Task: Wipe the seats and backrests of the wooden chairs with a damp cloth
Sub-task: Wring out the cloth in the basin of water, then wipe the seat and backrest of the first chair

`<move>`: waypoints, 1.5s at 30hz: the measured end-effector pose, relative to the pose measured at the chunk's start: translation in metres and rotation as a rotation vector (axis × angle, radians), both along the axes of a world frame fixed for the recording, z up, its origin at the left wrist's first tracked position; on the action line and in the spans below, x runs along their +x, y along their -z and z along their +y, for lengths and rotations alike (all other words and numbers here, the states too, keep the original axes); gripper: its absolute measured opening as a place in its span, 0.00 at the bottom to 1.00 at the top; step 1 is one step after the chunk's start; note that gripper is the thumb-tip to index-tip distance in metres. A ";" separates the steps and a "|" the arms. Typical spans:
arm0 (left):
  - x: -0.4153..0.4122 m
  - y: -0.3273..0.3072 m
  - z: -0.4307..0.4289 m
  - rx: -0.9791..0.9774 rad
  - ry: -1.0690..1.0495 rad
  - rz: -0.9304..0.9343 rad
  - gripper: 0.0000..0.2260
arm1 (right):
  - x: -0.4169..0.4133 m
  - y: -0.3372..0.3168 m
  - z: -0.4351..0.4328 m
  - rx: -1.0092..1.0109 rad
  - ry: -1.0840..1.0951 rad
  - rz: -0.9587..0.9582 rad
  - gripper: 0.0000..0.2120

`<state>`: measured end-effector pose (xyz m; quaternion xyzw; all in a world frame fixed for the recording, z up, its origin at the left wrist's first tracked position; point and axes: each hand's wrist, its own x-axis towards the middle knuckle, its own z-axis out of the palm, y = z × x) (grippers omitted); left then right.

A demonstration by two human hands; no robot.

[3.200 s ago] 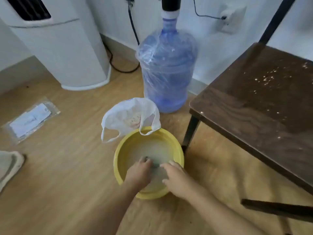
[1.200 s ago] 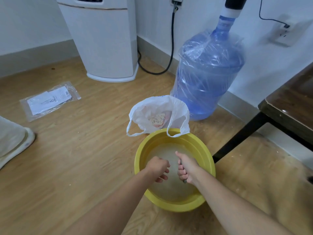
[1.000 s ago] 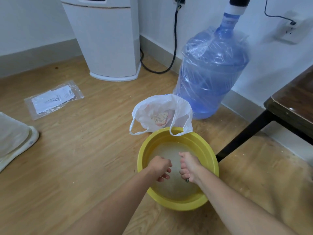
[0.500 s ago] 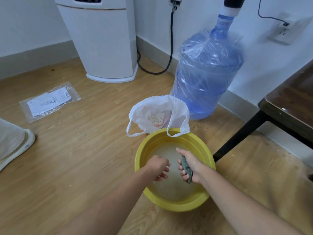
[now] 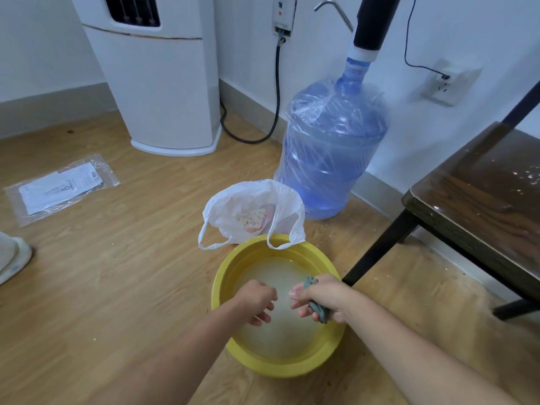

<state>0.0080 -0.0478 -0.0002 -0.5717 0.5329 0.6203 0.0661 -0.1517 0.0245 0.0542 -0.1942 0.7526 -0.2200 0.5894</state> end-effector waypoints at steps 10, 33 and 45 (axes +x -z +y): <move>-0.012 -0.025 -0.007 -0.042 0.176 -0.049 0.17 | 0.011 -0.052 -0.006 0.014 -0.086 0.227 0.24; -0.183 -0.313 -0.021 -0.198 0.210 0.343 0.06 | -0.224 -0.297 0.095 -0.349 0.327 1.149 0.15; -0.206 -0.277 -0.026 -0.341 0.271 0.441 0.03 | -0.350 -0.243 0.128 -0.210 0.435 1.280 0.10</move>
